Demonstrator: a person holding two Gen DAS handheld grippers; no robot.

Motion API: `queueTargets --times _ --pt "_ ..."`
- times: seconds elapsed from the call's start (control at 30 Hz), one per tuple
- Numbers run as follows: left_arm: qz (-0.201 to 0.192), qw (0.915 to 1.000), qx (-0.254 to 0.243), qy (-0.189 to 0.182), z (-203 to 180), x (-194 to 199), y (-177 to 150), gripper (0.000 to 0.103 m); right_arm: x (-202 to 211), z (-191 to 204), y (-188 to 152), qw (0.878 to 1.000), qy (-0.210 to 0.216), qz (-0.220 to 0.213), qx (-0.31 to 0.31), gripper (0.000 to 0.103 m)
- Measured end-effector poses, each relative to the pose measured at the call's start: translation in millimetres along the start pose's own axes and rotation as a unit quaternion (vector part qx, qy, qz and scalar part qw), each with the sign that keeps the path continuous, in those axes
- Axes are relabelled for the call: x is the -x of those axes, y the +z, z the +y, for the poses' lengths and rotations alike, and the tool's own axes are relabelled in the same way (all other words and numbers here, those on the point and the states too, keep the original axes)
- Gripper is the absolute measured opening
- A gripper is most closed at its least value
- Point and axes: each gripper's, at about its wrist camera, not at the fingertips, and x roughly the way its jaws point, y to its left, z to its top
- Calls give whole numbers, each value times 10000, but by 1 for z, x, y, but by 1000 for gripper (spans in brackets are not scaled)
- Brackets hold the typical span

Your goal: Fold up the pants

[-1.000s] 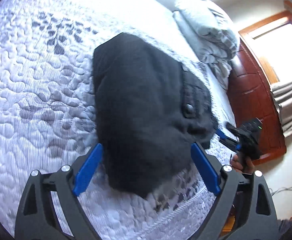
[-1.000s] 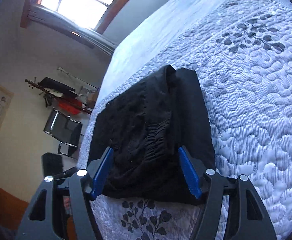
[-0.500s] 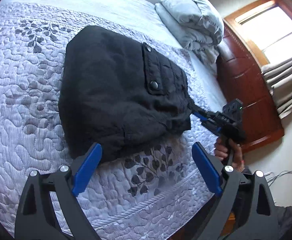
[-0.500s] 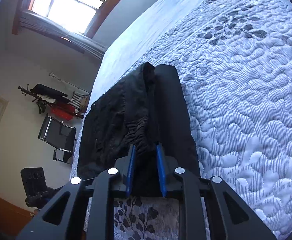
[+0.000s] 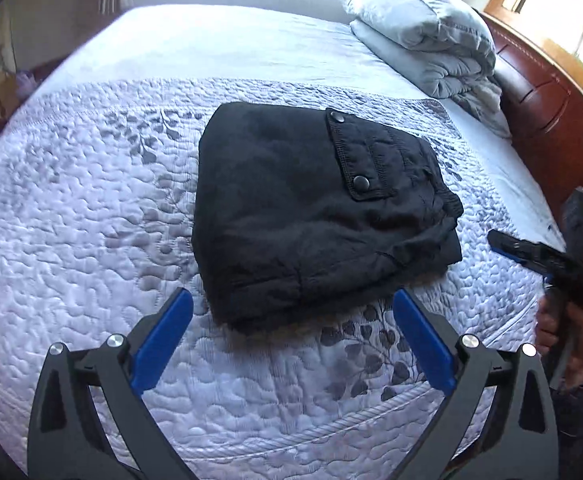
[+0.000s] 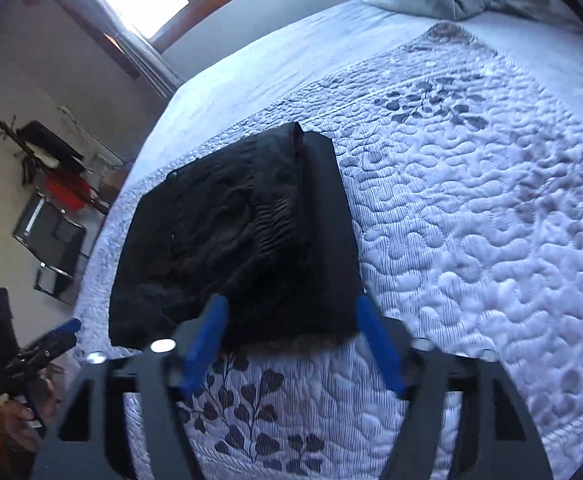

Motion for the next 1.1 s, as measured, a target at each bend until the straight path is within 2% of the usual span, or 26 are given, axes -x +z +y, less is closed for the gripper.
queueTargets --times 0.07,0.1,0.2,0.43,0.67,0.8,0.9,1.0,1.1 --pt "-27 9997 -116 202 -6 5 -3 100 13 15 -5 9997 -184 -137 119 96" --pt "-36 9992 -171 370 -10 9 -5 100 18 21 -7 9994 -278 -176 148 99" --pt "-69 9984 -229 510 -15 18 -11 100 34 39 -13 9989 -380 -240 130 99" --pt "-153 9985 -178 486 -25 38 -25 100 57 63 -29 9977 -614 -276 77 99" --pt "-366 9971 62 665 -21 63 -33 100 73 82 -40 9945 -942 -314 342 99" --pt "-574 9954 258 719 -19 84 -37 100 81 94 -46 9938 -957 -308 483 99" --pt "-671 9950 243 696 -19 97 -38 100 87 105 -50 9919 -1021 -362 659 99" --pt "-783 9930 216 855 -22 110 -39 100 89 116 -56 9901 -1059 -361 850 99" --pt "-903 9925 135 809 -27 123 -41 100 90 124 -61 9892 -1040 -348 970 99"
